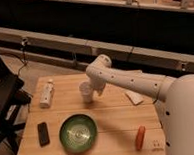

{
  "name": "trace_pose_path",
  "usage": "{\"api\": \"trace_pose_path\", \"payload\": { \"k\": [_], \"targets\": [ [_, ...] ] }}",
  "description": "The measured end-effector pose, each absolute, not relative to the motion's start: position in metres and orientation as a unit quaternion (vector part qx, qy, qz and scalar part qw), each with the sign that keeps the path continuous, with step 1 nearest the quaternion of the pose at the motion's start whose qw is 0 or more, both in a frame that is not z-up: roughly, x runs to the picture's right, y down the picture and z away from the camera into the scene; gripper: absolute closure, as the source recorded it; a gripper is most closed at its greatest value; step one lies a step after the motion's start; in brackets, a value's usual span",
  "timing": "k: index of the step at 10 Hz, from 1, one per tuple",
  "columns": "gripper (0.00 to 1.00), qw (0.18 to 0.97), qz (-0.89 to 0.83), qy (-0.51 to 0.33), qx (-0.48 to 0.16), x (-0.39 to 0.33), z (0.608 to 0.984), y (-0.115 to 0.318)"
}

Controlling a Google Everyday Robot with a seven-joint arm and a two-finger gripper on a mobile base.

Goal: Pick up the ceramic cup

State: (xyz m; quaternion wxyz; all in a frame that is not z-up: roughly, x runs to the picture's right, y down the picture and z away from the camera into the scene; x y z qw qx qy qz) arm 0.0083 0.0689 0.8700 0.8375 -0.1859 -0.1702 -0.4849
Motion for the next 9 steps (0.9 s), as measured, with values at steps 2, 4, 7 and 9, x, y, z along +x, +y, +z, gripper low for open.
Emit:
{"api": "trace_pose_path", "payload": {
  "k": [2,4,7,9],
  "targets": [
    [0.92,0.837,-0.486,-0.171,-0.187,0.009,0.867,0.066],
    [0.93,0.836,-0.486,-0.171,-0.186,0.010,0.866,0.062],
    [0.93,0.836,-0.488,-0.169,-0.184,0.015,0.851,0.043],
    [0.93,0.836,-0.489,-0.169,-0.183,0.016,0.848,0.037]
  ]
}}
